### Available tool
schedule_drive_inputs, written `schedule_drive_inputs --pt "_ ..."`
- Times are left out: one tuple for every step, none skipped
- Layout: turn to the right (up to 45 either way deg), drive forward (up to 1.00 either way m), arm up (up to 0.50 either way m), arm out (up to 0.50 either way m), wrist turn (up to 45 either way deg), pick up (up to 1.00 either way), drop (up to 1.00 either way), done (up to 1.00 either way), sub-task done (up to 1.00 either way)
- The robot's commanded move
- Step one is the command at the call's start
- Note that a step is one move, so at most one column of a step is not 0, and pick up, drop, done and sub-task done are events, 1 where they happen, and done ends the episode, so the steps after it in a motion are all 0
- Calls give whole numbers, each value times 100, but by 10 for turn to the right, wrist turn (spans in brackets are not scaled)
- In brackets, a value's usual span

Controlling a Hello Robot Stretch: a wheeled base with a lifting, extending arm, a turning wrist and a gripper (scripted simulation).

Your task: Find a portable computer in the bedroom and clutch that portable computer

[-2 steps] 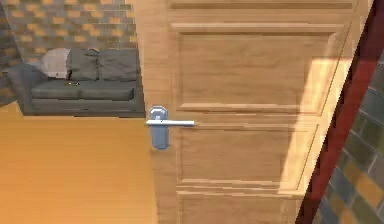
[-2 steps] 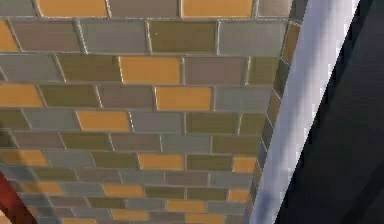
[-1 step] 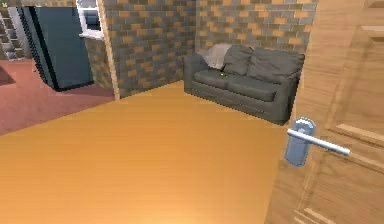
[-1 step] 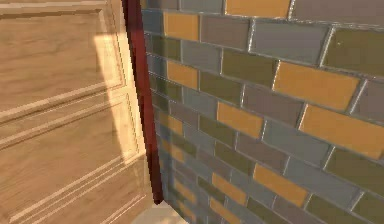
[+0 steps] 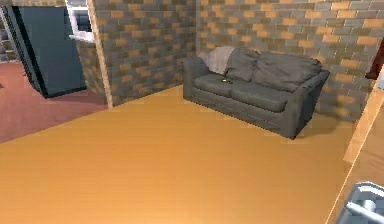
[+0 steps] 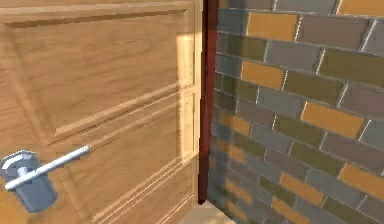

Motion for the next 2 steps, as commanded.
schedule_drive_inputs --pt "-450 0 0 0 0 0 0 0 0" --pt "-450 0 0 0 0 0 0 0 0"
